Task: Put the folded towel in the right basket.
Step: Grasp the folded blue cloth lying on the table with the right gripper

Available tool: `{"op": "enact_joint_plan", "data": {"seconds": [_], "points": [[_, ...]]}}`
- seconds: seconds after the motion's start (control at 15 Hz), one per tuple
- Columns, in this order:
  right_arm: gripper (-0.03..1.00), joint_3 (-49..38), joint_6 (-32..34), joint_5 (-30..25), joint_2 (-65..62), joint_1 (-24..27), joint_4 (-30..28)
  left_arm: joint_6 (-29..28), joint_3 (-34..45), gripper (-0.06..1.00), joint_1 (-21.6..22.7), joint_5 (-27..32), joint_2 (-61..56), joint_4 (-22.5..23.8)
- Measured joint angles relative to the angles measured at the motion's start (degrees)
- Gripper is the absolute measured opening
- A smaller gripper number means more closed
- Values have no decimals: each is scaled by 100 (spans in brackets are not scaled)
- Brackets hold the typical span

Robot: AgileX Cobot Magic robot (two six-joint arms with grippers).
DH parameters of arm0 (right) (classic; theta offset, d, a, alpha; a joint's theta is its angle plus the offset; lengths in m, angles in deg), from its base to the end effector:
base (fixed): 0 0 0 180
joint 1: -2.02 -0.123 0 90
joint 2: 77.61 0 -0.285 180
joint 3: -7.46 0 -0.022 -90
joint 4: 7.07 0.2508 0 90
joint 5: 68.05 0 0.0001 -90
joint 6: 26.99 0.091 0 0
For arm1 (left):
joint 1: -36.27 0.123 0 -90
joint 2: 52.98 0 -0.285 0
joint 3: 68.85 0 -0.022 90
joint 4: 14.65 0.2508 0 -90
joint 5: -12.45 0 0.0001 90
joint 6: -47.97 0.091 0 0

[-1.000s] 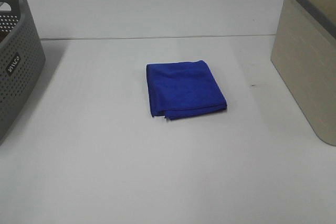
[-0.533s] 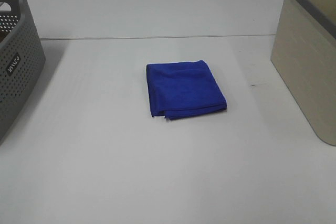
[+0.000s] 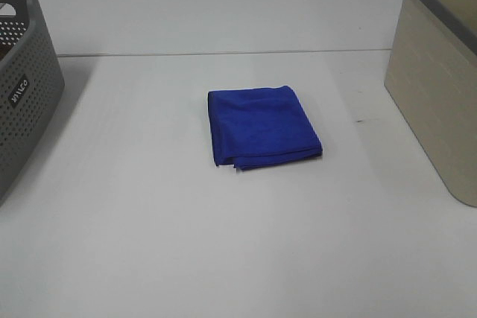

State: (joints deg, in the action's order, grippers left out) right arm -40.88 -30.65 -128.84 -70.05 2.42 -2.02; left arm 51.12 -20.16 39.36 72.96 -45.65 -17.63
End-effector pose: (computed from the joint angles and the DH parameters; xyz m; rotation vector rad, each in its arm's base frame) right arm -0.0060 0.0070 0.2786 -0.0624 2.0331 0.0608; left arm -0.0055 -0.0044 0.2771 0.0035 2.0327 0.0064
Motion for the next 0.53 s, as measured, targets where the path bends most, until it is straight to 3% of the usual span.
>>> {"op": "enact_joint_plan", "data": {"seconds": [0.27, 0.33, 0.4, 0.53], "points": [[99, 561, -195, -178, 521, 0, 40, 0, 0, 99, 0, 0, 0, 11], [99, 957, -92, -344, 1169, 0, 63, 0, 0, 99, 0, 0, 0, 17], [98, 1896, 149, -779, 2796, 0, 132, 0, 0, 99, 0, 0, 0, 29], [98, 2750, 183, -848, 4194, 0, 206, 0, 0, 99, 0, 0, 0, 29]]}}
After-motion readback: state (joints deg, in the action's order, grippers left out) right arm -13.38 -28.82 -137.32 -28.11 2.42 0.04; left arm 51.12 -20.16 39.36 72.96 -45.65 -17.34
